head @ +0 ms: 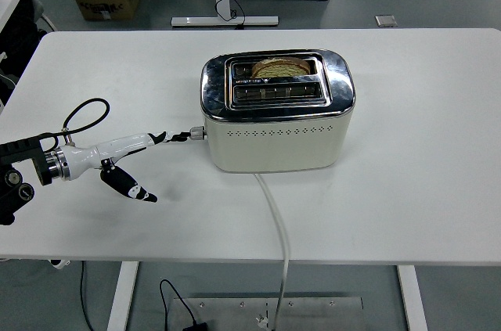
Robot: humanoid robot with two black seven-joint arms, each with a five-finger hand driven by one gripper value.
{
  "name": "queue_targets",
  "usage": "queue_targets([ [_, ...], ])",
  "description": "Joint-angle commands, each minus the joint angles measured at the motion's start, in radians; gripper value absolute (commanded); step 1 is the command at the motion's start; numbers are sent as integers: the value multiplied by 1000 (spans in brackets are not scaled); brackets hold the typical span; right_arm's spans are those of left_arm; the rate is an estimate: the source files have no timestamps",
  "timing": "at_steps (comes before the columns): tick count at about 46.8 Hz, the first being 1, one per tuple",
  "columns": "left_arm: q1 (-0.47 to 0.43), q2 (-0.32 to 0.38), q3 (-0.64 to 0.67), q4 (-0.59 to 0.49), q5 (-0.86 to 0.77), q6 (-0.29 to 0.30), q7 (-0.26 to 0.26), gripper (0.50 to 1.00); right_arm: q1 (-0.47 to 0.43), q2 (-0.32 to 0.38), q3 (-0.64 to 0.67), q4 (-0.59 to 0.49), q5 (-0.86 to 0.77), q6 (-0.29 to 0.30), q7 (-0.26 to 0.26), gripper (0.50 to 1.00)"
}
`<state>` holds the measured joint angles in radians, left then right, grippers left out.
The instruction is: Press down toaster
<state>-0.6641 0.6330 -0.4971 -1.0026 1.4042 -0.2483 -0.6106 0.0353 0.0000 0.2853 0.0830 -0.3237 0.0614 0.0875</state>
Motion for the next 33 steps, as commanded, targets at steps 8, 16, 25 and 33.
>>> queue_targets([
  [8, 0, -7, 0, 5, -1, 1, 0, 1000, 0, 0, 0, 1, 0, 0, 0, 998],
  [16, 0, -9, 0, 9, -1, 1, 0, 1000, 0, 0, 0, 0, 0, 0, 0, 998],
  [25, 3, -21, 2, 39, -1, 1, 0, 1000, 0, 0, 0, 0, 0, 0, 0, 998],
  [33, 14, -19, 0, 39, -2, 1, 0, 1000, 0, 0, 0, 0, 0, 0, 0, 998],
])
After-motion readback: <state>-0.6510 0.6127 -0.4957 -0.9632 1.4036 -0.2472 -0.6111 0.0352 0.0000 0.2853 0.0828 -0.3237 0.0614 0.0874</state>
